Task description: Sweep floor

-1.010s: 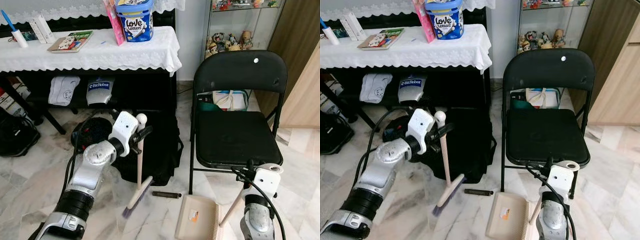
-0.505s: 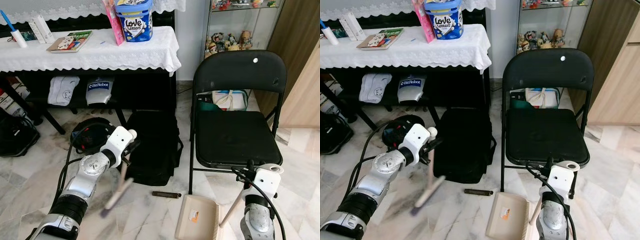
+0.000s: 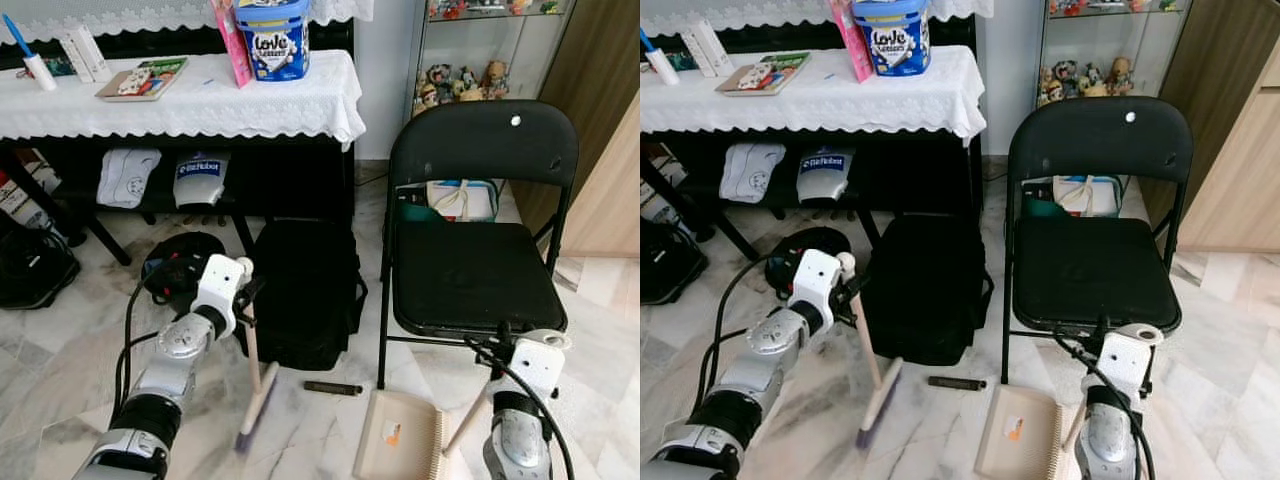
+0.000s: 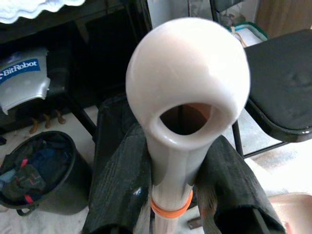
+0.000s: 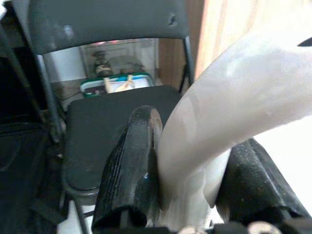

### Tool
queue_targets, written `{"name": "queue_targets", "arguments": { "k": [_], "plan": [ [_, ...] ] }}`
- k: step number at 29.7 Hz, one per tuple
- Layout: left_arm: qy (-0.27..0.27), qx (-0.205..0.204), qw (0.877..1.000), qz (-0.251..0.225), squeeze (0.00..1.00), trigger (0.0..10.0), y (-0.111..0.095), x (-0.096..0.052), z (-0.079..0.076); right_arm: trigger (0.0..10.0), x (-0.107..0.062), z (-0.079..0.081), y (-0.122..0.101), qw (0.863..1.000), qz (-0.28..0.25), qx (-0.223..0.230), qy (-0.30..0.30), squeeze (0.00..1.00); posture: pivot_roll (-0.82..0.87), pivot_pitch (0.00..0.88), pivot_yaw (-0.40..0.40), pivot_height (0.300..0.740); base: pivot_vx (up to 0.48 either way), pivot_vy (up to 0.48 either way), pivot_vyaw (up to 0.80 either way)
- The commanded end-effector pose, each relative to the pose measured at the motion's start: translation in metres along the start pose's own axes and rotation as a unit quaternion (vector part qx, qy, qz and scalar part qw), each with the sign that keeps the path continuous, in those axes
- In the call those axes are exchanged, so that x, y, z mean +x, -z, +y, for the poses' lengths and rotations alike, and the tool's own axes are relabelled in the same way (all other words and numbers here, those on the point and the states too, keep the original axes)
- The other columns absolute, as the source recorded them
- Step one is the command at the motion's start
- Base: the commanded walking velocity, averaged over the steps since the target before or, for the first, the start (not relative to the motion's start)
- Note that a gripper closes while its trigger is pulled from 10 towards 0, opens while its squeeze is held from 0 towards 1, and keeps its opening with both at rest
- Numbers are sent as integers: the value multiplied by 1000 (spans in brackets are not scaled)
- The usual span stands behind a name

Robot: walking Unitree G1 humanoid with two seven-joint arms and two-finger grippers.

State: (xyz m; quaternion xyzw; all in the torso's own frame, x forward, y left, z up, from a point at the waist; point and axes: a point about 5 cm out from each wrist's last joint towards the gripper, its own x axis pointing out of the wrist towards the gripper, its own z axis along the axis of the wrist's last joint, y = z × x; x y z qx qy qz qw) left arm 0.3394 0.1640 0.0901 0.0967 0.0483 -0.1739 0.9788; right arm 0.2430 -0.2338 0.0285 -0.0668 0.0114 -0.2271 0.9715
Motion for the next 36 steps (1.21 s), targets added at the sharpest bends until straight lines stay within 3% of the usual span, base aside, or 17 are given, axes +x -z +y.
{"name": "queue_targets", "arguments": {
  "k": [1,12,16,19,24,29,36],
  "plan": [
    [-17,-1,1000,-13,0,10000,-4,0,6,10000,1,-7,-4,1000,-15,-10,17,0,-52,65,112,740,0,0,0],
    [-29,-36,999,-21,0,10000,2,-3,4,10000,3,-17,-6,998,-24,-38,40,0,-52,73,94,740,0,0,0],
    [2,-64,998,-24,0,10000,1,-4,-1,10000,3,-16,-7,998,-23,-40,37,0,-47,72,88,740,0,0,0],
    [45,-67,996,-24,0,10000,-1,-3,-7,10000,5,-15,-7,998,-23,-40,35,0,-44,68,87,740,0,0,0],
    [75,-77,994,-25,0,10000,-2,-3,-13,10000,6,-13,-8,998,-24,-38,33,0,-43,70,85,740,0,0,0],
    [100,-72,992,-29,0,10000,-4,-5,-18,10000,6,-13,-7,999,-21,-38,31,0,-44,72,84,740,0,0,0],
    [155,-29,987,-27,0,10000,-10,-10,-22,10000,6,-14,-6,999,-18,-38,31,0,-44,79,80,740,0,0,0]
  ]
}}
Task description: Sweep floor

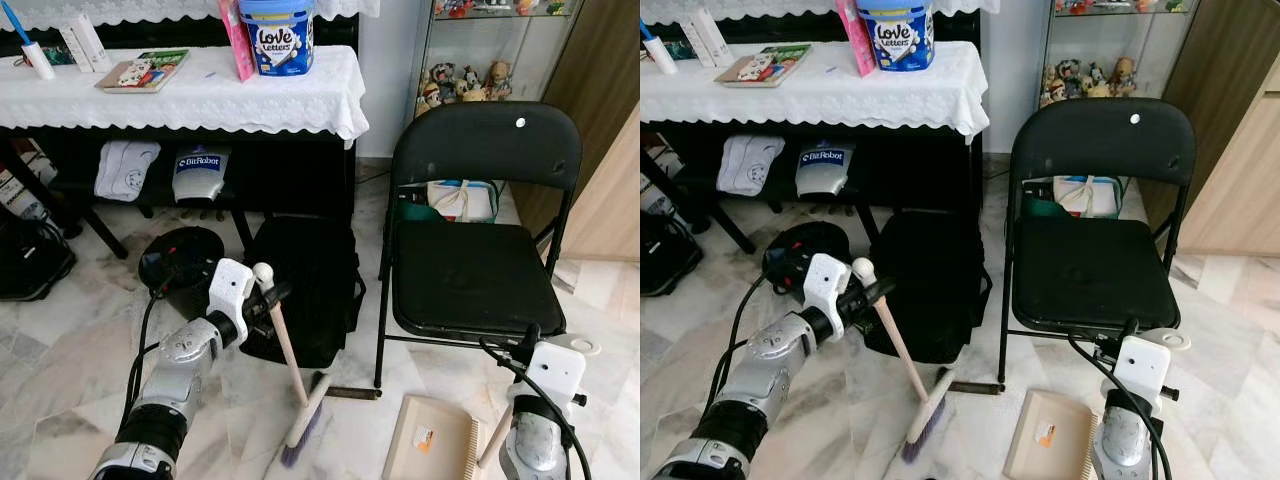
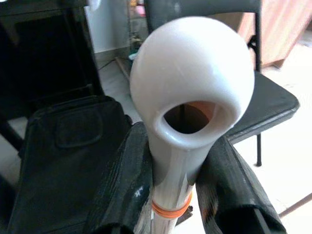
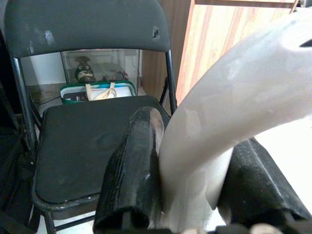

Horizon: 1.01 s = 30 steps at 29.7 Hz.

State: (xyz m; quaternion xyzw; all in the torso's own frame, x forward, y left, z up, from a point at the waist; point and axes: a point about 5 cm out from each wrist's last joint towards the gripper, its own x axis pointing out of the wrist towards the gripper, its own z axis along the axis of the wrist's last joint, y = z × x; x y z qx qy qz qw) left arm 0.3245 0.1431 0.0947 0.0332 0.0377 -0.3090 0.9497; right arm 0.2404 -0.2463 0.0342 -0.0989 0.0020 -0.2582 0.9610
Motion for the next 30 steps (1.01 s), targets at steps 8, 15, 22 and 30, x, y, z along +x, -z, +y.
{"name": "queue_targets", "arguments": {
  "k": [8,15,22,30],
  "plan": [
    [88,61,994,20,0,10000,-12,-13,-2,10000,4,0,-3,1000,-3,-8,-4,0,-32,79,74,740,0,0,0],
    [150,87,983,56,0,10000,-16,-23,-1,10000,6,3,-4,1000,-3,-5,-8,0,-26,76,70,740,0,0,0],
    [106,121,986,42,0,10000,-27,-18,11,10000,7,4,-5,1000,-4,-4,-8,0,-30,71,72,740,0,0,0],
    [-26,140,989,-30,0,10000,-46,-6,24,10000,8,4,-5,1000,-5,-3,-6,0,-35,67,75,740,0,0,0]
  ]
}}
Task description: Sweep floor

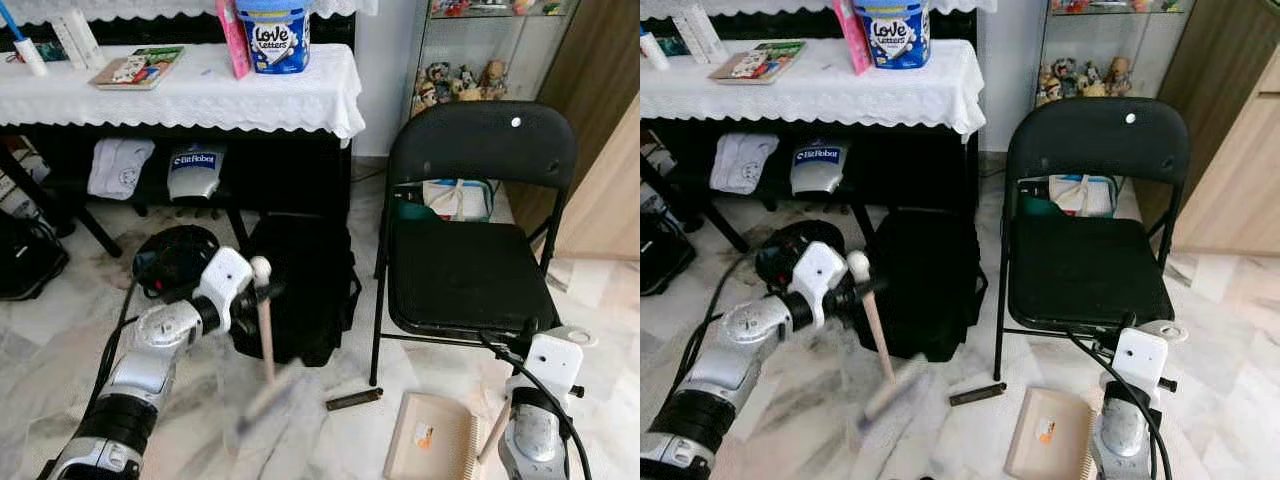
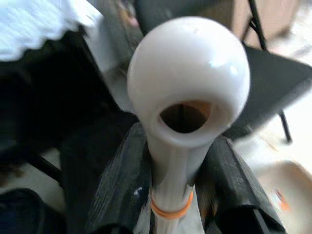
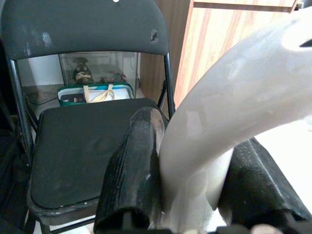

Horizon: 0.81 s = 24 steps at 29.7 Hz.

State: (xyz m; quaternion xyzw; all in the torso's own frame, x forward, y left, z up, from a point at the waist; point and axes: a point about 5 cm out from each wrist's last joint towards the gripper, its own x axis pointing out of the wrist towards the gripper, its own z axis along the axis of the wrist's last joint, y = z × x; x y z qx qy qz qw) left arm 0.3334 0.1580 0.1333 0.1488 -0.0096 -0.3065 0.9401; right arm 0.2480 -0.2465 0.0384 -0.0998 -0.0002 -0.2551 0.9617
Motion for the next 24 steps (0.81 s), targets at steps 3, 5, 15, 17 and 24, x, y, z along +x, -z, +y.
{"name": "queue_targets", "arguments": {
  "k": [3,5,15,17,24],
  "plan": [
    [-8,-1,1000,-17,0,10000,-2,2,-4,10000,0,0,-1,1000,-3,-3,-2,0,-40,72,76,740,0,0,0],
    [5,-12,1000,-17,0,10000,1,5,-12,10000,0,0,-1,1000,-3,-3,-1,0,-41,73,76,740,0,0,0],
    [80,-69,994,-10,0,10000,12,11,-53,10000,-1,-2,0,1000,-4,-5,2,0,-44,80,76,740,0,0,0],
    [107,-83,991,-5,0,10000,12,12,-62,10000,-2,-1,0,1000,-3,-4,0,0,-39,84,77,740,0,0,0],
    [151,-120,981,1,0,10000,13,13,-78,10000,-2,2,0,1000,-1,-2,-4,0,-32,91,77,740,0,0,0]
  ]
}}
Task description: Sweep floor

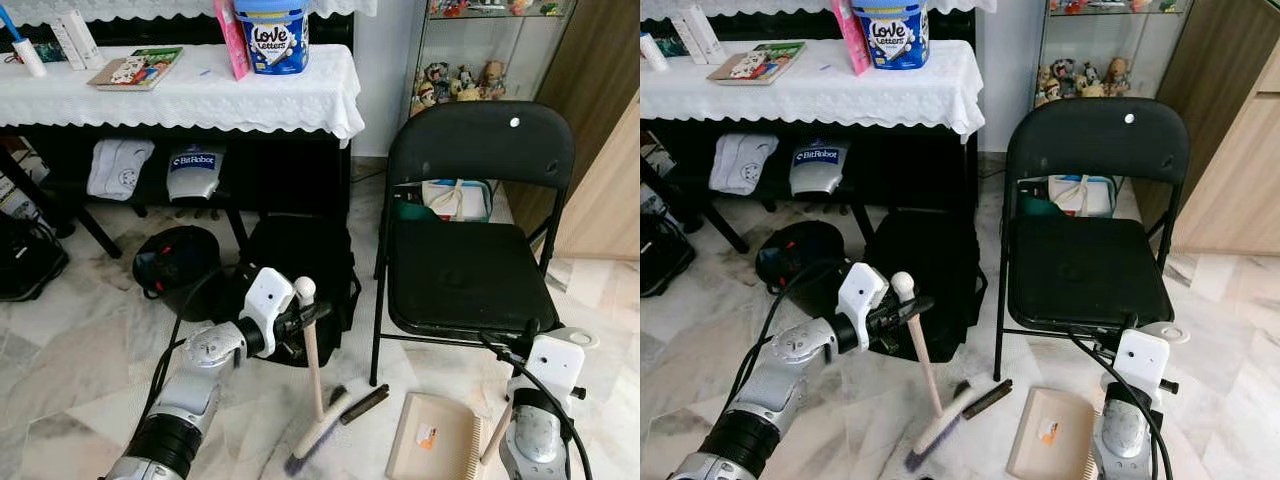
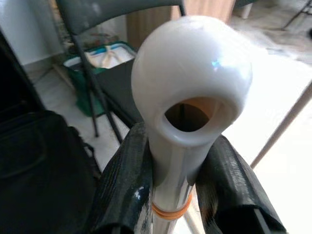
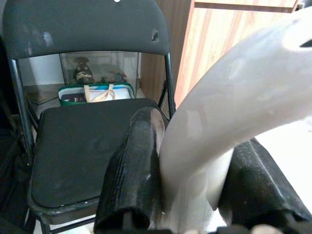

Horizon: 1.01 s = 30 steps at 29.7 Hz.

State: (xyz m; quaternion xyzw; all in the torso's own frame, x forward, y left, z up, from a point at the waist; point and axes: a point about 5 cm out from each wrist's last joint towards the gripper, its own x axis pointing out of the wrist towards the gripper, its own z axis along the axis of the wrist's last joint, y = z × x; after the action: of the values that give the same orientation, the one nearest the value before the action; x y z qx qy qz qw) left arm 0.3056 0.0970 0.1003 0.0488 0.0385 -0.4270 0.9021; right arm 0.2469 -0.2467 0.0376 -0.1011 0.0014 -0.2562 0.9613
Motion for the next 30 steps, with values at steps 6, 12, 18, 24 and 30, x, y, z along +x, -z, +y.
{"name": "queue_targets", "arguments": {
  "k": [6,12,18,24,30],
  "plan": [
    [76,-60,995,5,0,10000,1,1,-20,10000,-1,3,0,1000,-1,0,-5,0,-30,92,78,740,0,0,0],
    [99,-91,991,-6,0,10000,-5,1,-25,10000,-1,3,0,1000,1,0,-5,0,-28,90,81,740,0,0,0],
    [113,-111,987,-19,0,10000,-18,-5,-21,10000,0,7,-1,1000,1,4,-8,0,-17,86,79,740,0,0,0],
    [91,-112,989,-31,0,10000,-23,-8,-13,10000,1,10,-1,1000,2,7,-14,0,-14,83,77,740,0,0,0],
    [71,-100,992,-24,0,10000,-26,-11,-7,10000,2,17,-3,999,0,19,-38,0,-18,79,74,740,0,0,0]
  ]
}}
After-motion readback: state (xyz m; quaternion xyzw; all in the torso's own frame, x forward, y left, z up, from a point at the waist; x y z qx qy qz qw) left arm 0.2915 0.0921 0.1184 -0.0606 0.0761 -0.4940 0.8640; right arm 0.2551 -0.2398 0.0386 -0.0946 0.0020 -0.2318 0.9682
